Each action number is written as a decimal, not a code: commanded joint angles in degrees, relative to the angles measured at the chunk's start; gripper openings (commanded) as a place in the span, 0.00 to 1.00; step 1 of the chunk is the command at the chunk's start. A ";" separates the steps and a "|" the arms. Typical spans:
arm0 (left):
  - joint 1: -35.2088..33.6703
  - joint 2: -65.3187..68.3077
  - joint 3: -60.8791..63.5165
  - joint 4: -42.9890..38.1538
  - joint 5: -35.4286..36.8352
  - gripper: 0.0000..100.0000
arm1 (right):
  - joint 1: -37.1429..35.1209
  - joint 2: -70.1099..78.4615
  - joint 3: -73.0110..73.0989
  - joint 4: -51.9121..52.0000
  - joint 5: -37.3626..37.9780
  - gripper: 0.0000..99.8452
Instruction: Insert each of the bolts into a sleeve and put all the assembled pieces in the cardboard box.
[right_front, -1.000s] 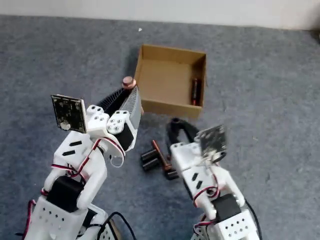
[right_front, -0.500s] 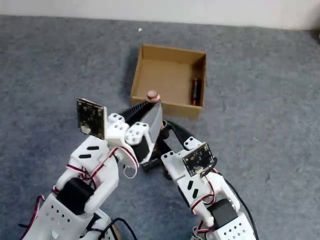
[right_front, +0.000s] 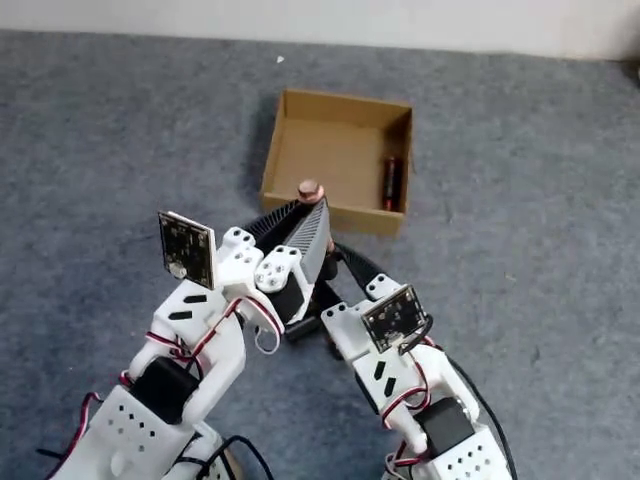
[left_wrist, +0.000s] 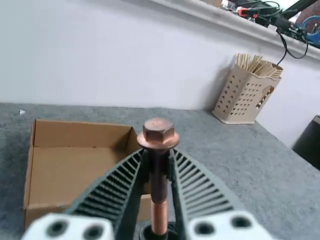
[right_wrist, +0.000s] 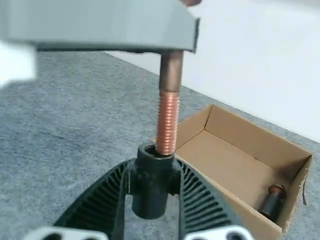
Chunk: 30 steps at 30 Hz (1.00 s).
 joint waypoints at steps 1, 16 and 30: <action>0.84 -0.40 0.40 -1.23 -5.27 0.00 | -0.57 -1.19 3.65 -2.24 0.53 0.01; 3.91 -0.40 -0.31 12.75 -5.98 0.02 | 2.77 -1.19 3.30 -2.24 0.26 0.01; 1.01 -0.40 -15.43 41.85 -5.98 0.27 | 6.99 -1.19 3.82 -1.98 -0.18 0.01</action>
